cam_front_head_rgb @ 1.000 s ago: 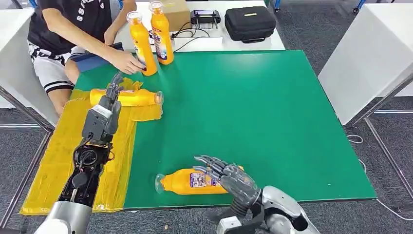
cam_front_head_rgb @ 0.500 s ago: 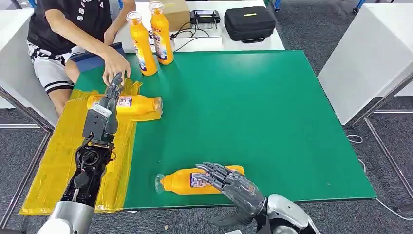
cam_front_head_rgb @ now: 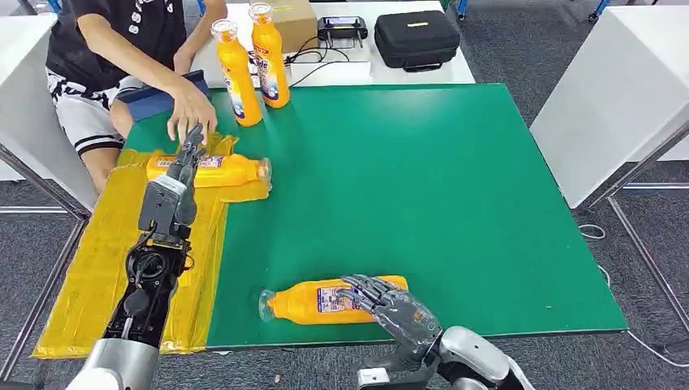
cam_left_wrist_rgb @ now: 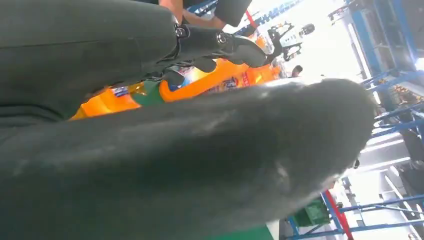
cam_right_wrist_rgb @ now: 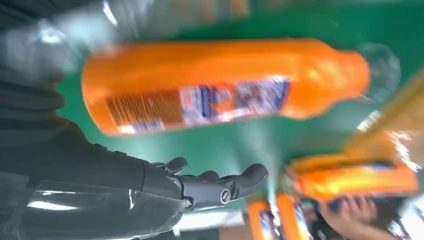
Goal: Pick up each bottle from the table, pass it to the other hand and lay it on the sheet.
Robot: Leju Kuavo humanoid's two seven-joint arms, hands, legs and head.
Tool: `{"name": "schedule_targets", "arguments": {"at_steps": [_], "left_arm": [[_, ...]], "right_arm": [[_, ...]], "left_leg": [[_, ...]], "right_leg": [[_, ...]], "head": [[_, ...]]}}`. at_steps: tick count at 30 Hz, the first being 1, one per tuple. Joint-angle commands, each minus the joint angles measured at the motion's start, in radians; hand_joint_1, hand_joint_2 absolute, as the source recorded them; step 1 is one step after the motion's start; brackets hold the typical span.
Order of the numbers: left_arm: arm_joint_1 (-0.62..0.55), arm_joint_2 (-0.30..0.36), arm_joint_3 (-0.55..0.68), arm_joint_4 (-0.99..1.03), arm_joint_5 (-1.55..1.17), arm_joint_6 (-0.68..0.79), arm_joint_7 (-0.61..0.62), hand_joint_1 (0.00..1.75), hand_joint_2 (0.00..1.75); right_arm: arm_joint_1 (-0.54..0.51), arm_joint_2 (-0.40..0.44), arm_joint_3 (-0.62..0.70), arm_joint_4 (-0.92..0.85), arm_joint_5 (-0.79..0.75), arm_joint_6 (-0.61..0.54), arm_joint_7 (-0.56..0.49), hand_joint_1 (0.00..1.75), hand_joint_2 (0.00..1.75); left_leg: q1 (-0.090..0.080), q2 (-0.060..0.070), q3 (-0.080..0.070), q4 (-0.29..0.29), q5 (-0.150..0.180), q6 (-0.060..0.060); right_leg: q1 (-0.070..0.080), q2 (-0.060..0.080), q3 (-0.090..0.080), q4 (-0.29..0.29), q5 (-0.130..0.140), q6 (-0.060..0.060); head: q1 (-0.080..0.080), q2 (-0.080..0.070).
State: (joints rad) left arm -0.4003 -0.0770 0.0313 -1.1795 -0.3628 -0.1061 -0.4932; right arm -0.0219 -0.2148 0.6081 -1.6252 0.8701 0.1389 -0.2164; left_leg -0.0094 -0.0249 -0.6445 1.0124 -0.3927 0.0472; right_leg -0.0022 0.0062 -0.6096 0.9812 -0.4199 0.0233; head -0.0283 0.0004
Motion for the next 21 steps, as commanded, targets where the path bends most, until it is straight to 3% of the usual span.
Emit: {"name": "schedule_targets", "arguments": {"at_steps": [1, 9, 13, 15, 21], "left_arm": [[0.008, -0.021, 0.037, 0.005, 0.018, -0.007, 0.007, 0.0, 0.0], [0.01, -0.021, 0.038, 0.002, 0.019, -0.006, 0.008, 0.0, 0.0], [0.052, -0.021, 0.029, -0.025, 0.025, -0.004, 0.011, 0.0, 0.0], [0.071, -0.026, 0.025, -0.03, 0.028, -0.003, 0.01, 0.0, 0.0], [0.063, -0.034, 0.007, 0.0, 0.031, 0.007, 0.006, 0.0, 0.0]], "right_arm": [[-0.036, 0.051, -0.003, 0.246, 0.0, -0.032, 0.068, 0.0, 1.75], [-0.051, 0.063, -0.004, 0.275, 0.004, -0.036, 0.088, 0.0, 1.75], [-0.07, 0.115, -0.006, 0.414, 0.043, -0.105, 0.145, 0.0, 1.75], [-0.072, 0.143, -0.013, 0.464, 0.046, -0.131, 0.137, 0.0, 1.75], [-0.154, 0.241, -0.048, 0.612, 0.029, -0.206, 0.122, 0.0, 1.75]], "left_leg": [[0.001, 0.003, 0.011, -0.002, -0.004, -0.004], [0.001, 0.002, 0.007, -0.001, -0.002, -0.003], [0.001, 0.002, 0.006, -0.002, -0.001, -0.002], [0.001, 0.004, 0.011, -0.003, -0.003, -0.004], [0.001, 0.004, 0.01, -0.001, -0.002, -0.004]], "right_leg": [[0.001, 0.0, 0.011, -0.004, -0.003, 0.0], [0.001, 0.0, 0.008, -0.002, -0.002, 0.0], [0.001, 0.0, 0.006, -0.003, -0.001, 0.0], [0.001, 0.001, 0.012, -0.004, -0.002, 0.0], [0.001, 0.002, 0.008, -0.003, 0.0, -0.001]], "head": [[0.0, 0.0], [0.0, 0.0], [0.0, 0.0], [0.0, 0.0], [0.0, 0.0]]}}
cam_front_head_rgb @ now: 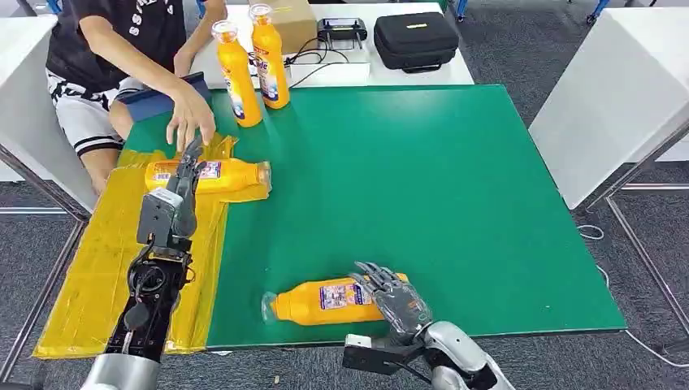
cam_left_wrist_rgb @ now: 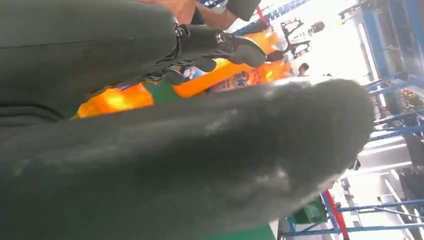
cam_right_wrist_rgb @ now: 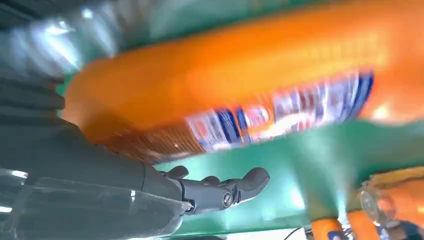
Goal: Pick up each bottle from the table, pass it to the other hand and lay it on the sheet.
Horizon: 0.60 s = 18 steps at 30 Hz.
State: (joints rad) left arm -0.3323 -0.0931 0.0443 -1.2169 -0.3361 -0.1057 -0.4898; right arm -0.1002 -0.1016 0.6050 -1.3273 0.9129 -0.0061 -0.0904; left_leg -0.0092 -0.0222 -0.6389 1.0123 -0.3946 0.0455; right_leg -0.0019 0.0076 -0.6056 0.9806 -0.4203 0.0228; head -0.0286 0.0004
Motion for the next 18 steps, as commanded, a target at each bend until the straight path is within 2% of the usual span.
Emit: {"name": "schedule_targets", "arguments": {"at_steps": [1, 5, 9, 12, 16, 18], "left_arm": [[-0.004, -0.019, -0.008, 0.039, 0.001, 0.012, 0.007, 0.0, 0.0], [0.001, -0.02, -0.01, 0.063, -0.006, 0.036, 0.012, 0.0, 0.0], [0.007, -0.017, -0.002, 0.087, -0.002, 0.05, -0.01, 0.0, 0.0], [0.006, -0.017, -0.001, 0.089, -0.002, 0.05, -0.011, 0.0, 0.0], [0.004, -0.017, 0.004, 0.092, -0.002, 0.052, -0.009, 0.0, 0.0], [-0.001, -0.019, 0.009, 0.102, -0.003, 0.051, -0.012, 0.0, 0.0]], "right_arm": [[-0.08, 0.144, -0.059, 0.307, -0.028, -0.082, -0.022, 0.0, 1.75], [-0.052, 0.158, -0.087, 0.152, -0.139, -0.102, -0.115, 0.0, 1.75], [-0.035, 0.117, -0.068, -0.038, -0.257, -0.082, -0.179, 0.0, 1.75], [-0.034, 0.114, -0.069, -0.05, -0.262, -0.077, -0.176, 0.0, 1.75], [-0.034, 0.11, -0.063, -0.068, -0.269, -0.095, -0.194, 0.0, 1.75], [-0.036, 0.106, -0.065, -0.104, -0.262, -0.095, -0.17, 0.0, 1.75]], "left_leg": [[0.001, 0.002, 0.006, -0.002, -0.001, -0.003], [0.001, 0.002, 0.008, -0.001, 0.0, -0.003], [0.001, 0.003, 0.01, -0.001, -0.001, -0.006], [0.0, 0.001, 0.005, -0.001, 0.002, -0.002], [0.001, 0.001, 0.006, -0.001, 0.001, -0.003], [0.001, 0.002, 0.006, -0.001, 0.0, -0.003]], "right_leg": [[0.001, 0.001, 0.006, -0.003, 0.0, 0.0], [0.001, 0.002, 0.007, -0.001, 0.0, -0.002], [0.001, 0.002, 0.008, -0.001, 0.0, -0.004], [0.0, 0.002, 0.004, 0.0, 0.002, -0.003], [0.001, 0.002, 0.005, 0.0, 0.001, -0.003], [0.001, 0.002, 0.006, 0.0, 0.0, -0.003]], "head": [[0.0, 0.0], [0.0, 0.0], [0.0, 0.0], [0.0, 0.0], [0.0, 0.0], [0.0, 0.0]]}}
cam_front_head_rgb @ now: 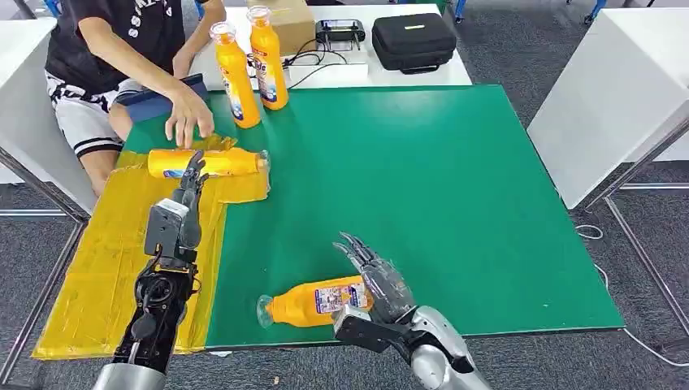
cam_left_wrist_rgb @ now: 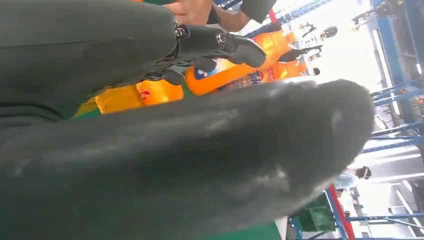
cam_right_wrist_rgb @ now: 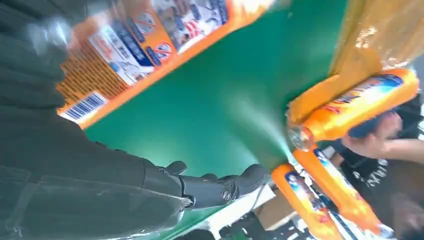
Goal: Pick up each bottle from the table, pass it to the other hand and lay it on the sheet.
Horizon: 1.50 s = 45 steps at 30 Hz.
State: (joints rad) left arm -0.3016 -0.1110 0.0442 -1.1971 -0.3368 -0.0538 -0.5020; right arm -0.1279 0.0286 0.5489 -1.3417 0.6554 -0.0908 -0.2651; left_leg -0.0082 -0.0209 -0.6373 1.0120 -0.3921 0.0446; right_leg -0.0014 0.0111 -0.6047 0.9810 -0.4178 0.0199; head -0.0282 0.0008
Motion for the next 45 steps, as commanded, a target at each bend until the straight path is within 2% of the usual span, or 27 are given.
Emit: {"name": "schedule_targets", "arguments": {"at_steps": [1, 5, 6, 7, 10, 13, 14, 17, 18, 21, 23, 27, 28, 29, 30, 35, 39, 40, 41, 42, 45], "left_arm": [[-0.034, -0.002, 0.01, 0.085, -0.002, -0.001, 0.0, 0.0, 0.0], [-0.038, -0.01, 0.005, 0.083, -0.003, -0.003, -0.001, 0.0, 0.0], [-0.038, -0.011, 0.003, 0.08, -0.004, -0.003, -0.001, 0.0, 0.0], [-0.036, -0.011, 0.002, 0.073, -0.005, -0.004, 0.001, 0.0, 0.0], [-0.029, -0.011, 0.002, 0.055, -0.007, -0.01, 0.012, 0.0, 0.0], [-0.033, -0.014, 0.005, 0.068, -0.007, -0.012, 0.015, 0.0, 0.0], [-0.036, -0.014, 0.006, 0.072, -0.007, -0.012, 0.015, 0.0, 0.0], [-0.05, -0.017, 0.008, 0.086, -0.008, -0.015, 0.013, 0.0, 0.0], [-0.052, -0.017, 0.008, 0.084, -0.009, -0.016, 0.013, 0.0, 0.0], [-0.052, -0.017, 0.008, 0.084, -0.009, -0.016, 0.013, 0.0, 0.0], [-0.052, -0.017, 0.008, 0.084, -0.009, -0.016, 0.013, 0.0, 0.0], [-0.051, -0.016, 0.006, 0.076, -0.008, -0.021, 0.015, 0.0, 0.0], [-0.05, -0.016, 0.005, 0.074, -0.007, -0.022, 0.016, 0.0, 0.0], [-0.05, -0.015, 0.005, 0.073, -0.007, -0.023, 0.017, 0.0, 0.0], [-0.05, -0.016, 0.002, 0.072, -0.006, -0.024, 0.018, 0.0, 0.0], [-0.044, -0.018, -0.003, 0.063, -0.003, -0.025, 0.025, 0.0, 0.0], [-0.044, -0.018, -0.003, 0.063, -0.003, -0.025, 0.025, 0.0, 0.0], [-0.041, -0.019, -0.002, 0.058, -0.002, -0.025, 0.025, 0.0, 0.0], [-0.039, -0.019, -0.001, 0.055, -0.002, -0.025, 0.027, 0.0, 0.0], [-0.038, -0.02, 0.0, 0.053, -0.001, -0.024, 0.029, 0.0, 0.0], [-0.044, -0.021, -0.001, 0.061, 0.0, -0.024, 0.03, 0.0, 0.0]], "right_arm": [[-0.01, -0.023, -0.015, -0.092, 0.001, -0.008, 0.022, 0.0, 1.75], [-0.026, -0.023, -0.014, -0.037, 0.039, 0.017, 0.076, 0.0, 1.75], [-0.032, -0.024, -0.007, -0.017, 0.057, 0.02, 0.088, 0.0, 1.75], [-0.044, -0.022, 0.003, 0.015, 0.083, 0.026, 0.108, 0.0, 1.75], [-0.07, -0.023, 0.034, 0.086, 0.162, 0.043, 0.156, 0.0, 1.75], [-0.077, -0.029, 0.057, 0.133, 0.179, 0.057, 0.16, 0.0, 1.75], [-0.079, -0.03, 0.062, 0.14, 0.188, 0.061, 0.165, 0.0, 1.75], [-0.09, -0.028, 0.074, 0.177, 0.224, 0.077, 0.19, 0.0, 1.75], [-0.096, -0.025, 0.073, 0.195, 0.239, 0.078, 0.204, 0.0, 1.75], [-0.096, -0.025, 0.073, 0.195, 0.239, 0.078, 0.204, 0.0, 1.75], [-0.096, -0.025, 0.073, 0.195, 0.239, 0.078, 0.204, 0.0, 1.75], [-0.11, -0.023, 0.08, 0.237, 0.276, 0.088, 0.225, 0.0, 1.75], [-0.113, -0.017, 0.081, 0.257, 0.288, 0.087, 0.226, 0.0, 1.75], [-0.115, -0.015, 0.083, 0.269, 0.295, 0.087, 0.226, 0.0, 1.75], [-0.117, -0.009, 0.084, 0.294, 0.306, 0.081, 0.231, 0.0, 1.75], [-0.127, 0.006, 0.066, 0.357, 0.391, 0.042, 0.31, 0.0, 1.75], [-0.127, 0.004, 0.065, 0.358, 0.391, 0.042, 0.31, 0.0, 1.75], [-0.13, 0.005, 0.06, 0.363, 0.408, 0.036, 0.322, 1.27, 1.75], [-0.131, 0.007, 0.057, 0.369, 0.435, 0.029, 0.349, 1.64, 1.75], [-0.132, 0.01, 0.047, 0.38, 0.459, 0.027, 0.362, 1.75, 1.75], [-0.131, 0.01, 0.038, 0.399, 0.479, 0.03, 0.365, 1.75, 1.75]], "left_leg": [[0.0, 0.0, 0.002, 0.0, -0.002, -0.002], [0.0, 0.0, 0.0, -0.001, -0.001, -0.002], [0.0, 0.001, 0.005, -0.001, -0.003, -0.004], [0.0, 0.0, 0.001, -0.001, -0.001, -0.002], [0.001, 0.002, 0.001, -0.001, -0.002, -0.002], [0.0, 0.002, 0.004, -0.002, -0.003, -0.004], [0.0, 0.001, 0.0, -0.001, -0.001, -0.002], [0.0, 0.0, 0.0, -0.001, -0.001, -0.002], [0.001, 0.001, 0.006, -0.001, -0.004, -0.004], [0.0, 0.0, -0.002, -0.001, -0.001, -0.001], [0.0, 0.001, 0.003, -0.001, -0.003, -0.003], [0.0, 0.0, -0.002, -0.001, -0.001, -0.002], [0.001, 0.001, 0.004, -0.001, -0.003, -0.004], [0.0, 0.0, -0.002, -0.001, -0.001, -0.002], [0.001, 0.001, 0.002, -0.001, -0.002, -0.003], [0.0, 0.0, 0.001, -0.001, -0.001, -0.002], [0.001, -0.001, 0.004, -0.002, -0.001, -0.003], [0.001, -0.001, 0.004, -0.002, -0.001, -0.003], [0.001, -0.001, 0.007, -0.002, -0.002, -0.004], [0.0, -0.001, 0.003, -0.001, -0.001, -0.002], [0.0, -0.001, 0.004, -0.001, -0.001, -0.002]], "right_leg": [[0.0, -0.002, 0.002, 0.0, -0.002, 0.0], [0.0, -0.001, 0.0, -0.001, -0.001, 0.0], [0.0, -0.003, 0.006, -0.001, -0.004, 0.0], [0.0, -0.002, 0.001, -0.001, -0.002, 0.0], [0.001, 0.0, 0.001, -0.002, -0.001, 0.0], [0.001, -0.001, 0.005, -0.003, -0.002, 0.0], [0.001, -0.001, 0.001, -0.002, -0.001, 0.0], [0.001, -0.001, 0.001, -0.002, -0.001, 0.0], [0.001, -0.002, 0.007, -0.002, -0.003, 0.0], [0.0, -0.001, -0.001, -0.001, -0.001, 0.0], [0.0, -0.002, 0.004, -0.002, -0.002, 0.0], [0.0, -0.001, -0.001, -0.001, 0.0, 0.0], [0.001, -0.002, 0.005, -0.002, -0.002, 0.0], [0.0, -0.001, -0.001, -0.001, 0.0, 0.0], [0.001, -0.002, 0.003, -0.002, -0.002, 0.0], [0.001, -0.002, 0.002, -0.002, -0.001, 0.0], [0.001, -0.003, 0.005, -0.003, -0.002, 0.0], [0.001, -0.004, 0.006, -0.003, -0.002, 0.0], [0.001, -0.005, 0.008, -0.004, -0.003, 0.0], [0.001, -0.003, 0.004, -0.002, -0.001, 0.0], [0.001, -0.003, 0.005, -0.003, -0.001, 0.0]], "head": [[0.0, 0.0], [0.0, 0.0], [0.0, 0.0], [0.0, 0.0], [0.0, 0.0], [0.0, 0.0], [0.0, 0.0], [0.0, 0.0], [0.0, 0.0], [0.0, 0.0], [0.0, 0.0], [0.0, 0.0], [0.0, 0.0], [0.0, 0.0], [0.0, 0.0], [0.0, 0.0], [0.0, 0.0], [0.0, 0.0], [0.0, 0.0], [0.0, 0.0], [0.0, 0.0]]}}
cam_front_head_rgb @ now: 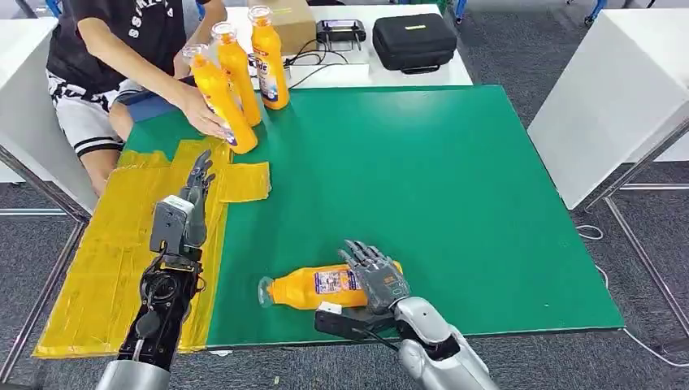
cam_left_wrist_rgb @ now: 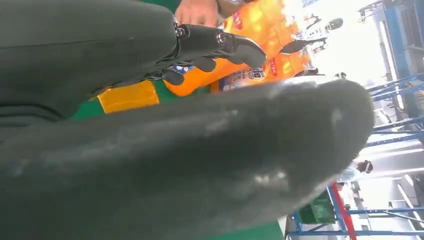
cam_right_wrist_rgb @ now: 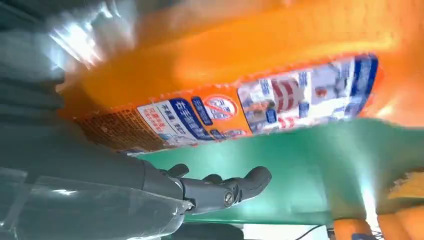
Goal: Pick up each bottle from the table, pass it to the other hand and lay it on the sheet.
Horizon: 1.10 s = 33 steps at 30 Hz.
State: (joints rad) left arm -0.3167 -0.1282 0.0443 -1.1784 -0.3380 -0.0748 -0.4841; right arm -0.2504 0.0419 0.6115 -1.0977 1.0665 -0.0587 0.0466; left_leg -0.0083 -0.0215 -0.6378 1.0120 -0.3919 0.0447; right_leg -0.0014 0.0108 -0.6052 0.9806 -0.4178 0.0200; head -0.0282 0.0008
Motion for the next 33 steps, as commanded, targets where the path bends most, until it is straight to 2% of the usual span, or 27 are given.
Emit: {"name": "schedule_targets", "arguments": {"at_steps": [1, 7, 10, 11, 15, 20, 22, 24, 25, 27, 29, 33], "left_arm": [[-0.031, -0.003, -0.002, 0.045, 0.001, -0.003, 0.012, 0.0, 0.0], [-0.015, -0.001, -0.012, 0.017, 0.008, -0.006, 0.015, 0.0, 0.0], [0.046, -0.015, -0.029, -0.062, -0.018, 0.036, 0.044, 0.0, 0.0], [0.065, -0.018, -0.06, -0.091, -0.046, 0.044, 0.052, 0.0, 0.0], [0.106, -0.032, -0.192, -0.175, -0.102, 0.056, 0.039, 0.0, 0.0], [0.105, -0.03, -0.213, -0.182, -0.107, 0.074, 0.057, 0.0, 0.0], [0.102, -0.025, -0.215, -0.178, -0.102, 0.07, 0.053, 0.0, 0.0], [0.096, -0.032, -0.274, -0.19, -0.103, 0.05, 0.034, 0.0, 0.0], [0.093, -0.032, -0.296, -0.194, -0.104, 0.046, 0.032, 0.0, 0.0], [0.079, -0.034, -0.364, -0.205, -0.101, 0.044, 0.034, 0.0, 0.0], [0.065, -0.036, -0.395, -0.204, -0.095, 0.038, 0.04, 0.0, 0.0], [0.048, -0.035, -0.424, -0.204, -0.081, 0.022, 0.042, 0.0, 0.0]], "right_arm": [[-0.008, -0.004, -0.026, 0.157, 0.077, -0.005, 0.053, 1.75, 1.75], [0.005, 0.015, -0.1, 0.107, 0.058, -0.077, 0.029, 1.75, 1.75], [0.012, 0.048, -0.209, 0.066, -0.07, -0.231, -0.063, 1.75, 1.75], [0.014, 0.065, -0.265, 0.049, -0.138, -0.319, -0.112, 1.75, 1.75], [0.021, 0.091, -0.398, 0.015, -0.348, -0.45, -0.257, 1.75, 1.75], [0.029, 0.091, -0.399, 0.009, -0.354, -0.445, -0.263, 1.75, 1.75], [0.033, 0.099, -0.409, 0.003, -0.367, -0.461, -0.271, 1.75, 1.75], [0.034, 0.111, -0.456, 0.008, -0.511, -0.481, -0.357, 1.75, 1.75], [0.035, 0.115, -0.471, 0.001, -0.53, -0.507, -0.379, 1.75, 1.75], [0.015, 0.114, -0.487, 0.029, -0.611, -0.52, -0.44, 1.75, 1.75], [-0.002, 0.113, -0.482, 0.054, -0.634, -0.515, -0.459, 1.75, 1.75], [-0.041, 0.125, -0.466, 0.087, -0.652, -0.511, -0.479, 1.75, 1.75]], "left_leg": [[0.0, -0.001, 0.003, -0.001, 0.0, -0.002], [0.001, -0.002, 0.009, -0.002, -0.001, -0.004], [0.0, -0.002, 0.005, -0.001, 0.0, -0.001], [0.0, -0.001, 0.007, -0.001, -0.001, -0.002], [-0.001, -0.002, 0.001, 0.0, 0.0, -0.001], [-0.001, -0.003, 0.002, 0.0, -0.002, -0.002], [-0.001, 0.0, 0.0, 0.0, -0.001, -0.001], [-0.001, 0.002, 0.003, 0.0, -0.003, -0.003], [-0.001, -0.001, -0.003, 0.0, -0.001, -0.001], [0.0, -0.003, -0.003, 0.0, -0.001, -0.001], [0.0, -0.003, 0.001, 0.001, -0.003, -0.003], [0.0, 0.001, -0.004, 0.001, -0.001, -0.001]], "right_leg": [[0.0, -0.003, 0.004, -0.002, -0.001, 0.0], [0.001, -0.005, 0.01, -0.004, -0.003, 0.0], [0.0, -0.003, 0.006, -0.002, -0.001, 0.0], [0.0, -0.003, 0.008, -0.002, -0.002, 0.0], [0.0, -0.004, 0.003, 0.0, -0.002, 0.001], [0.0, -0.006, 0.005, -0.001, -0.003, 0.001], [0.0, -0.002, 0.002, -0.001, -0.001, 0.001], [0.0, -0.002, 0.005, -0.001, -0.003, 0.001], [0.0, -0.004, -0.001, 0.0, -0.001, 0.001], [0.0, -0.006, -0.001, 0.0, -0.001, 0.001], [0.0, -0.007, 0.003, 0.0, -0.004, 0.001], [0.0, -0.002, -0.002, 0.0, -0.001, 0.001]], "head": [[0.0, 0.0], [0.0, 0.0], [0.0, 0.0], [0.0, 0.0], [0.0, 0.0], [0.0, 0.0], [0.0, 0.0], [0.0, 0.0], [0.0, 0.0], [0.0, 0.0], [0.0, 0.0], [0.0, 0.0]]}}
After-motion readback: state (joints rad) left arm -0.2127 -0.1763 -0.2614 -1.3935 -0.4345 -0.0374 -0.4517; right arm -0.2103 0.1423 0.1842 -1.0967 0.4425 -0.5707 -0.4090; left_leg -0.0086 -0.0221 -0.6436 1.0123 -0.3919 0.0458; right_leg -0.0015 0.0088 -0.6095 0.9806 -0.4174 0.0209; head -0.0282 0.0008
